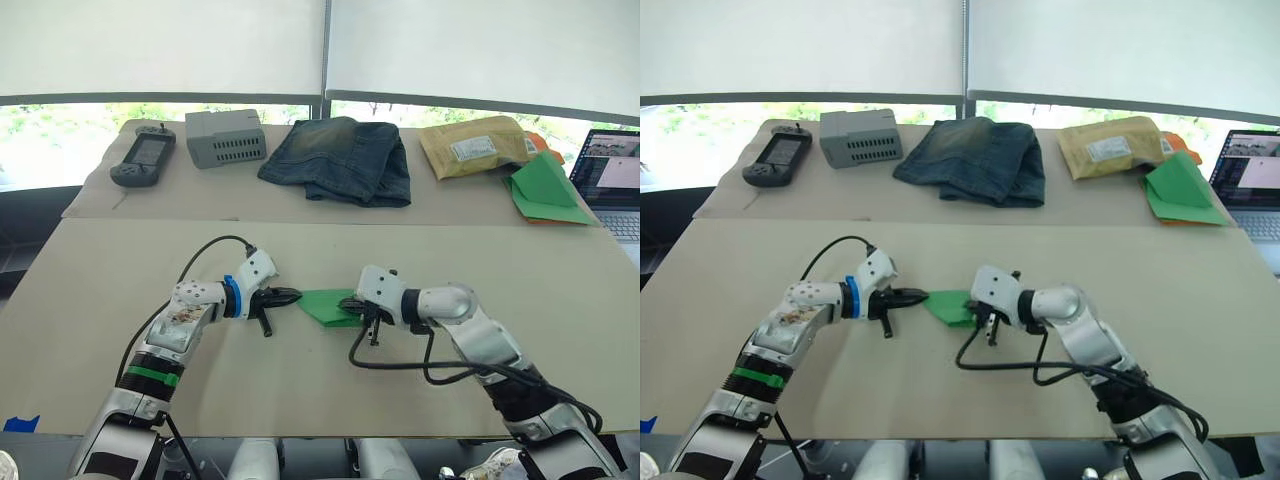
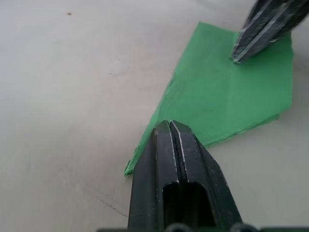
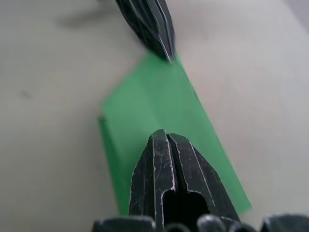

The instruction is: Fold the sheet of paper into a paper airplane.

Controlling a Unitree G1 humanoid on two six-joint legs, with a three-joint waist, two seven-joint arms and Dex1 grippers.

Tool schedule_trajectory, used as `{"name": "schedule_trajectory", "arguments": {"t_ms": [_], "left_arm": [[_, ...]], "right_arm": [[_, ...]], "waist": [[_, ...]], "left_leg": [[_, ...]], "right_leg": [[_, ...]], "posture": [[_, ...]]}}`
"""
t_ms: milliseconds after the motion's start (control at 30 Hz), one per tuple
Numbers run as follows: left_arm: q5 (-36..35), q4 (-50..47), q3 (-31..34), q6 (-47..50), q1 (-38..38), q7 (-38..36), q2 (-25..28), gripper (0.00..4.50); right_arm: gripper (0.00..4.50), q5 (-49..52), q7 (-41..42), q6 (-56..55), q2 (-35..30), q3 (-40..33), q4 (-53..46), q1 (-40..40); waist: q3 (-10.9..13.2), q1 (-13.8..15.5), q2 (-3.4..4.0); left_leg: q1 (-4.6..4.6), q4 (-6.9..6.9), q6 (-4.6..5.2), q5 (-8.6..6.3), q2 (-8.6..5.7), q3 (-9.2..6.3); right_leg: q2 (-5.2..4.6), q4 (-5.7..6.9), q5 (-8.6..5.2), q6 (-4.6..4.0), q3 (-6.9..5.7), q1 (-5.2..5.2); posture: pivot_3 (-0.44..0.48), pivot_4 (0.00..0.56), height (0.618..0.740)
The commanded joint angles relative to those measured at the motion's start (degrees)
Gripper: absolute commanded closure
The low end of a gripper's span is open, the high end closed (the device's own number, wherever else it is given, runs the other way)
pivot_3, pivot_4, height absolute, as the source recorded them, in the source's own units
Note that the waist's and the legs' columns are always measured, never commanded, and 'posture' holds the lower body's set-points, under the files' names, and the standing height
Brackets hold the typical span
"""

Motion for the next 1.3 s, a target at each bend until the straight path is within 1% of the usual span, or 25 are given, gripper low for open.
{"name": "schedule_trajectory", "arguments": {"t_ms": [33, 67, 100, 267, 300, 367, 467, 633, 700, 800, 867, 967, 1000, 1167, 1233, 1300], "left_arm": [[1.77, 1.41, -1.55, 0.71, 1.38, -0.79, 0.78, 4.5], [1.86, 1.77, -1.62, 0.53, 1.2, -0.86, 0.67, 4.5], [2.02, 2.19, -1.7, 0.24, 0.98, -0.86, 0.5, 4.5], [2.52, 2.77, -2.3, -0.43, 0.26, -1.13, -0.29, 4.5], [2.56, 2.73, -2.46, -0.49, 0.22, -1.22, -0.4, 4.5], [2.73, 2.79, -2.84, -0.71, 0.13, -1.33, -0.63, 4.5], [2.92, 2.95, -3.22, -0.98, 0.03, -1.3, -0.9, 4.5], [3.14, 2.92, -3.41, -1.0, -0.19, -1.22, -1.4, 4.5], [3.3, 2.84, -3.32, -0.95, -0.34, -1.19, -1.61, 4.5], [3.57, 2.69, -3.22, -1.05, -0.35, -1.18, -1.91, 4.5], [3.66, 2.54, -3.36, -1.17, -0.29, -1.22, -2.22, 4.5], [3.74, 2.34, -3.77, -1.07, -0.45, -1.17, -3.04, 4.5], [3.79, 2.45, -3.9, -1.07, -0.53, -1.1, -3.42, 4.5], [4.57, 3.44, -4.2, -1.61, -1.16, -0.61, -4.64, 4.5], [4.66, 3.53, -4.15, -1.71, -1.3, -0.39, -4.89, 4.5], [4.75, 3.66, -4.07, -1.92, -1.21, -0.05, -5.08, 4.5]], "right_arm": [[4.47, 2.51, 3.42, -4.96, -4.38, -2.94, -7.63, 2.12], [4.47, 2.47, 2.97, -6.3, -4.83, -3.2, -8.03, 2.85], [3.89, 2.58, 3.26, -7.48, -5.62, -3.25, -8.37, 3.79], [2.26, -3.53, -0.09, -16.42, -8.3, -3.82, -5.02, 5.32], [1.82, -4.55, -0.42, -17.91, -8.83, -3.73, -4.05, 5.35], [1.19, -5.05, -1.67, -18.82, -8.66, -4.23, -2.46, 5.23], [1.19, -5.23, -2.6, -19.21, -7.82, -4.27, -0.25, 4.78], [1.19, -2.71, -2.23, -17.66, -5.62, -4.63, 1.58, 4.54], [1.69, -1.98, -1.71, -17.15, -5.02, -4.83, 2.23, 4.15], [2.63, 0.13, -0.05, -15.31, -4.84, -5.06, 3.11, 3.27], [3.38, 2.27, 0.8, -12.7, -4.39, -5.76, 4.07, 2.13], [4.21, 5.66, 3.84, -9.08, -4.32, -6.35, 6.41, -0.37], [4.38, 6.22, 5.69, -8.2, -4.84, -5.93, 7.71, -1.45], [4.38, 9.02, 13.82, -2.97, -5.61, -4.14, 13.52, -6.34], [4.38, 10.39, 16.98, 0.1, -5.19, -3.6, 16.88, -8.79], [4.38, 10.13, 18.36, 1.02, -4.41, -3.05, 21.83, -11.36]], "waist": [[-0.01, 0.06, -0.01], [-0.02, 0.08, -0.04], [-0.03, 0.09, -0.05], [-0.03, 0.16, -0.05], [-0.03, 0.2, -0.04], [-0.03, 0.33, -0.05], [-0.03, 0.43, -0.05], [-0.03, 0.95, -0.05], [-0.03, 1.19, -0.04], [-0.03, 1.37, -0.05], [-0.03, 1.44, -0.04], [-0.03, 1.54, -0.04], [-0.03, 1.57, -0.04], [-0.03, 1.76, -0.04], [-0.03, 1.7, -0.04], [-0.03, 1.69, -0.04]], "left_leg": [[0.0, 0.0, 0.0, 0.0, 0.0, 0.0], [0.02, 0.0, 0.0, -0.01, 0.0, 0.0], [0.03, 0.0, 0.0, -0.01, 0.01, 0.0], [0.04, 0.0, 0.0, -0.01, 0.0, 0.02], [0.05, 0.0, 0.0, -0.01, -0.01, 0.04], [0.05, 0.0, 0.0, -0.01, -0.01, 0.04], [0.03, 0.0, 0.0, -0.01, -0.01, 0.04], [0.03, 0.0, 0.0, -0.01, -0.02, 0.04], [0.03, 0.0, 0.0, -0.01, -0.02, 0.05], [0.03, 0.0, 0.0, -0.01, -0.02, 0.05], [0.03, 0.0, 0.0, -0.01, -0.01, 0.05], [0.02, 0.0, 0.01, -0.01, -0.02, 0.05], [0.02, 0.0, 0.01, -0.01, -0.02, 0.05], [0.0, 0.0, 0.01, -0.01, -0.03, 0.04], [0.0, 0.0, 0.01, -0.01, -0.03, 0.04], [0.0, 0.0, 0.01, -0.01, -0.03, 0.03]], "right_leg": [[0.0, -0.02, -0.01, 0.01, 0.0, 0.01], [0.0, -0.04, -0.03, 0.05, -0.01, 0.04], [0.0, -0.05, -0.04, 0.06, -0.03, 0.05], [0.0, -0.04, -0.05, 0.06, -0.01, 0.04], [-0.01, -0.04, -0.05, 0.06, 0.0, 0.04], [-0.01, -0.05, -0.05, 0.06, -0.01, 0.04], [-0.01, -0.06, -0.05, 0.05, -0.01, 0.03], [-0.02, -0.06, -0.05, 0.05, 0.0, 0.05], [-0.02, -0.06, -0.05, 0.05, 0.0, 0.04], [-0.02, -0.06, -0.05, 0.05, 0.0, 0.04], [-0.02, -0.06, -0.05, 0.04, 0.0, 0.04], [-0.02, -0.06, -0.04, 0.03, 0.0, 0.04], [-0.02, -0.06, -0.04, 0.04, 0.0, 0.05], [-0.03, -0.11, -0.04, 0.03, -0.02, 0.06], [-0.03, -0.11, -0.04, 0.03, -0.01, 0.05], [-0.03, -0.1, -0.03, 0.02, -0.02, 0.06]], "posture": [[0.0, 0.15, 0.74], [0.0, 0.15, 0.74], [0.0, 0.15, 0.74], [0.0, 0.15, 0.74], [0.0, 0.15, 0.74], [0.0, 0.15, 0.74], [0.0, 0.15, 0.74], [0.0, 0.15, 0.74], [0.0, 0.15, 0.74], [0.0, 0.15, 0.74], [0.0, 0.15, 0.74], [0.0, 0.15, 0.74], [0.0, 0.15, 0.74], [0.0, 0.15, 0.74], [0.0, 0.15, 0.74], [0.0, 0.15, 0.74]]}}
